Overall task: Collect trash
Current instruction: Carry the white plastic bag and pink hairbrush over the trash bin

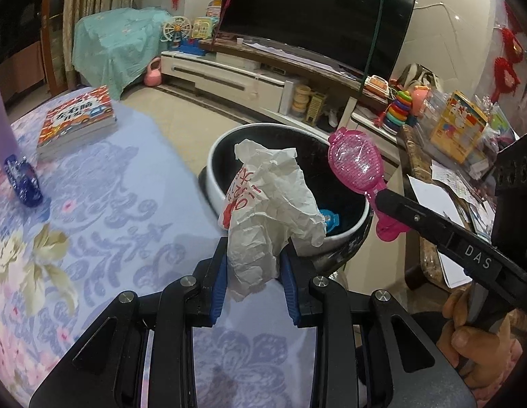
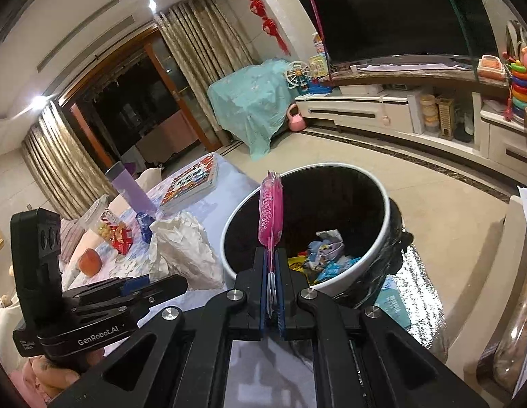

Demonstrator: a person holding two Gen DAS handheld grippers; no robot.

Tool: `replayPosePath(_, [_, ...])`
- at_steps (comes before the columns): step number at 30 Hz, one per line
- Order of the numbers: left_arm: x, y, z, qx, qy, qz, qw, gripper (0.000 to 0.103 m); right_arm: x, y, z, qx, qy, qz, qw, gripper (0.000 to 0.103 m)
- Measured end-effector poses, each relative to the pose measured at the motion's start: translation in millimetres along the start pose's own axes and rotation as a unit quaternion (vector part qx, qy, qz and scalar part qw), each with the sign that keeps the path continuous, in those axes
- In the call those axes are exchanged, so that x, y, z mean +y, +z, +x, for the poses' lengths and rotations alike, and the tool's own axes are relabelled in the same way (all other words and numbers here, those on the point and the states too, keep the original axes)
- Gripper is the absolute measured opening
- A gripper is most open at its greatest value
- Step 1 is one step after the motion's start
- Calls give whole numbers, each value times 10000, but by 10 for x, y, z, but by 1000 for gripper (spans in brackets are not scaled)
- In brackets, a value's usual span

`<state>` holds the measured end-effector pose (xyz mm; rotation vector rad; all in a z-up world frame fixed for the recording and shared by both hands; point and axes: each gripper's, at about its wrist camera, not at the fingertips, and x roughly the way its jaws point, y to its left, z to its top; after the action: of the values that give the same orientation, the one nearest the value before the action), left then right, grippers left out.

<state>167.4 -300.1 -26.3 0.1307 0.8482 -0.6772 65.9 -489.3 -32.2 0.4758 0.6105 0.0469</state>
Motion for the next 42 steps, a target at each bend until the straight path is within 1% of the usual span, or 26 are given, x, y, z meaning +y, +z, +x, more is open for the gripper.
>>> replayPosePath(15, [-188,225,227,65,30,153,9999,27,-173,133,39,-34,-92,32,9999,4])
replayPosePath(29, [-216,305,448,217,74,157,9996,27,-240,188,111,-3,-141,73,9999,4])
replayPosePath(42, [-210,376,605,316,88,166,9993,27,-269,220,191,113,-210,127,9996,4])
